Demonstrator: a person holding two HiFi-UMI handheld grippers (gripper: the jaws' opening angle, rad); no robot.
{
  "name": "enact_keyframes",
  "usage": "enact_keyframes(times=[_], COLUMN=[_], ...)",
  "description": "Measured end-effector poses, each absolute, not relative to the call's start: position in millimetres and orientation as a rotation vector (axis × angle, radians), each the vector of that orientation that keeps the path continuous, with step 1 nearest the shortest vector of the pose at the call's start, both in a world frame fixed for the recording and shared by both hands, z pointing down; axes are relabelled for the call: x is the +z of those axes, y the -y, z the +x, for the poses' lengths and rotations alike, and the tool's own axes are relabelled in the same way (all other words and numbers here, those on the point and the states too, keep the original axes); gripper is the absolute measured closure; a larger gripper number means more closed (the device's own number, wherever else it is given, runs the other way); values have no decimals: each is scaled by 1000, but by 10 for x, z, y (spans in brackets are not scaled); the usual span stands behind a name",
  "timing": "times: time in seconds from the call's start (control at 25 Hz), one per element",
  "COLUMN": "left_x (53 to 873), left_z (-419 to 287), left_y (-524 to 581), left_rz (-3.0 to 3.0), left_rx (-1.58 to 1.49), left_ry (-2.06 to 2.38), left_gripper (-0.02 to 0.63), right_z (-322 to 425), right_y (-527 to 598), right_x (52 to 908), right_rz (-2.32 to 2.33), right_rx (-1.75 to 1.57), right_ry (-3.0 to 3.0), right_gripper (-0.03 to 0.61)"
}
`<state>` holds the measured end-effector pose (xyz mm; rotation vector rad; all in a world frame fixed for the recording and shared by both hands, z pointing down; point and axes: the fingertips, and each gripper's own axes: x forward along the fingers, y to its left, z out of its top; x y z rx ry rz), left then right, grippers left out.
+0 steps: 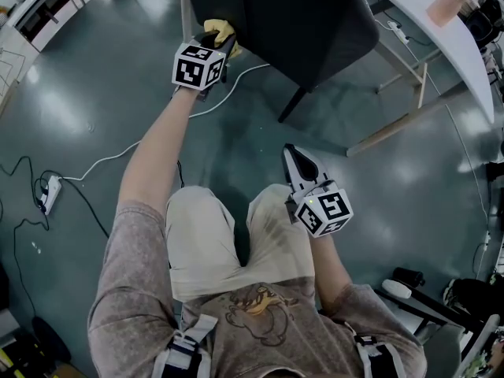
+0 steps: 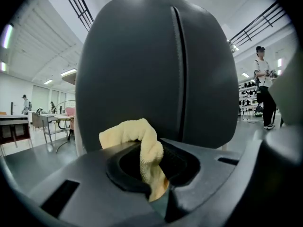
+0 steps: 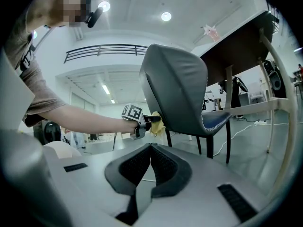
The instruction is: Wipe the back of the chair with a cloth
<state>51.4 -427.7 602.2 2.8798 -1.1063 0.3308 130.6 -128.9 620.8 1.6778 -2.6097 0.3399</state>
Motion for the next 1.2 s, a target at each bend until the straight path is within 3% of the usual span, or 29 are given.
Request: enact_keyframes(times=[1.2], left_x=[6019], left_z=[1481], left_y=[3222], left_rz=[2936], left_rx=[364], left_ry=[860], left_gripper=[552], right_z=[1622], right_y=[907], right_x=[6041], right_rz=[1744], right_rx=[328], right_ry=[2624], right_gripper=[554])
